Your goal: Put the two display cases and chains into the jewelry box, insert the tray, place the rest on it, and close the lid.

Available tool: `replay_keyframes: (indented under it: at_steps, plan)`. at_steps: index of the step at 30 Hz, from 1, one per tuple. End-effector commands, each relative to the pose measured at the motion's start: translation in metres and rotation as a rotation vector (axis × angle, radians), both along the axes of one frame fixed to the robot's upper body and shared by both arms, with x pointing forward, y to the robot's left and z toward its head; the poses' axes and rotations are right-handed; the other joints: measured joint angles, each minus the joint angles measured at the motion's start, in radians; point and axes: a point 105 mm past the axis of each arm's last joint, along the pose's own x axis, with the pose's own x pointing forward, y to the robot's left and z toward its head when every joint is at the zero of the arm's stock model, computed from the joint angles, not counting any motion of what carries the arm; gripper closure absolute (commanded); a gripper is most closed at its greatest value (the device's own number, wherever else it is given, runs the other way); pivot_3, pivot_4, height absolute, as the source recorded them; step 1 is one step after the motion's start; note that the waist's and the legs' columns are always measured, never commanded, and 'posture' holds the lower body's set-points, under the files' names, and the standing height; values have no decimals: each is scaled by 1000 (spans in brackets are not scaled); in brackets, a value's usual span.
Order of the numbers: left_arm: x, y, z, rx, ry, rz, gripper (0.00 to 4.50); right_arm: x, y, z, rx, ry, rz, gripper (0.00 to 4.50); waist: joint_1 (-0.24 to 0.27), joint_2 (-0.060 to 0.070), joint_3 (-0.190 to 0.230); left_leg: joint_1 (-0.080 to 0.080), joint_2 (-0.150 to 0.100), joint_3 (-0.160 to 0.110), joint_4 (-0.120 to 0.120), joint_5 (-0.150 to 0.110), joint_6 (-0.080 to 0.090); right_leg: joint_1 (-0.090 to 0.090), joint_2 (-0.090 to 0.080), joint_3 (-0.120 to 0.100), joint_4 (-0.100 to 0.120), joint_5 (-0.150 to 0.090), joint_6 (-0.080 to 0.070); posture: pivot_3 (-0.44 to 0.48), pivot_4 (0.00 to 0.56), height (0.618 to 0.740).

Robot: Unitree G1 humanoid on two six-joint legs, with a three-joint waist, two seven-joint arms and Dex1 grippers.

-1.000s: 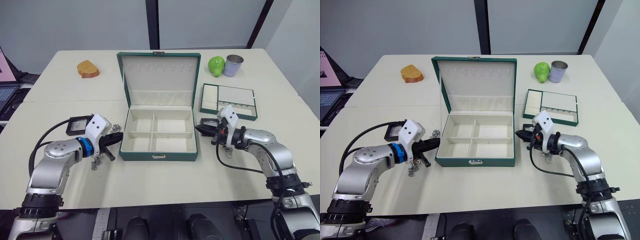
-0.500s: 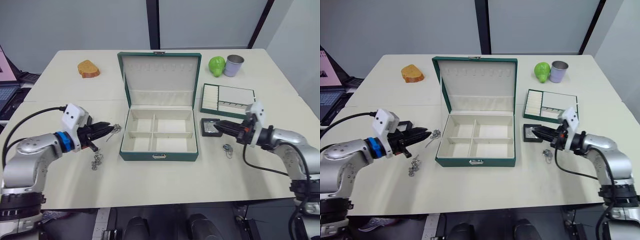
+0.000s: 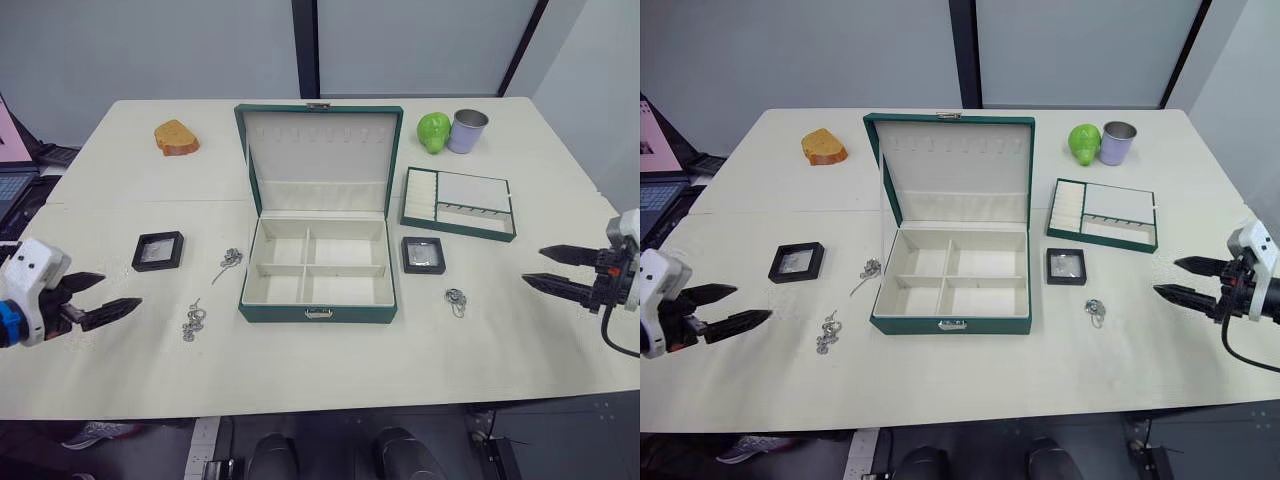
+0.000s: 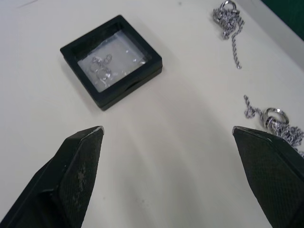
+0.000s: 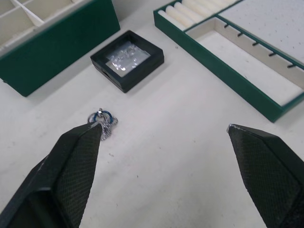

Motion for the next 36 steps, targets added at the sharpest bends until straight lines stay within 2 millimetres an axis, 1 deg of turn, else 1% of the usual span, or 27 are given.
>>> replay_keyframes:
  at_steps: [1, 8, 20, 24, 26, 27, 30, 34, 36]
  plan:
    - [-5, 11, 15, 42, -42, 24, 0, -1, -7, 11, -37, -42, 5, 26, 0, 0, 0, 0, 0, 0, 0, 0, 0, 0, 0, 0, 0, 0, 0, 0, 150, 740]
    - [-6, 11, 12, 41, -42, 28, 0, 1, -3, 10, -36, -48, 19, 26, 0, 0, 0, 0, 0, 0, 0, 0, 0, 0, 0, 0, 0, 0, 0, 0, 150, 740]
    - [-5, 7, 11, 36, -45, 19, 0, 3, 2, 15, -36, -60, 33, 26, 0, 0, 0, 0, 0, 0, 0, 0, 0, 0, 0, 0, 0, 0, 0, 0, 150, 740]
    - [-3, 6, 15, 29, -69, 23, 0, 3, 4, 17, -32, -64, 47, 26, 0, 0, 0, 0, 0, 0, 0, 0, 0, 0, 0, 0, 1, 0, 0, 0, 150, 740]
    - [-2, 5, 16, 16, -84, 30, 0, 3, 9, 20, -23, -71, 69, 26, 0, 0, 0, 0, 0, 0, 0, 0, 0, 0, 0, 0, 1, 0, 0, 0, 150, 740]
    - [-1, 5, 17, 0, -96, 37, 0, 3, 18, 26, -13, -86, 97, 26, 0, 0, 0, 0, 0, 0, 0, 0, 0, 0, 0, 0, 1, 0, 0, 0, 150, 740]
    - [1, 0, 17, -64, -128, 57, 0, 3, 57, 50, 48, -148, 222, 26, -6, 1, 0, 0, 0, 0, 0, 0, 0, 0, 0, 0, 2, 0, 0, 0, 150, 740]
    - [5, -13, 8, -114, -150, 61, 0, -7, 108, 67, 116, -192, 383, 26, -6, 0, 0, 0, 1, -1, 0, 0, 0, -1, 0, 0, 4, 0, 0, 0, 150, 740]
    - [7, -21, 3, -133, -155, 55, 0, -12, 130, 72, 146, -207, 446, 26, -4, -1, 0, 0, 1, -1, 0, 0, 0, 0, 0, 0, 4, 0, 0, 0, 150, 740]
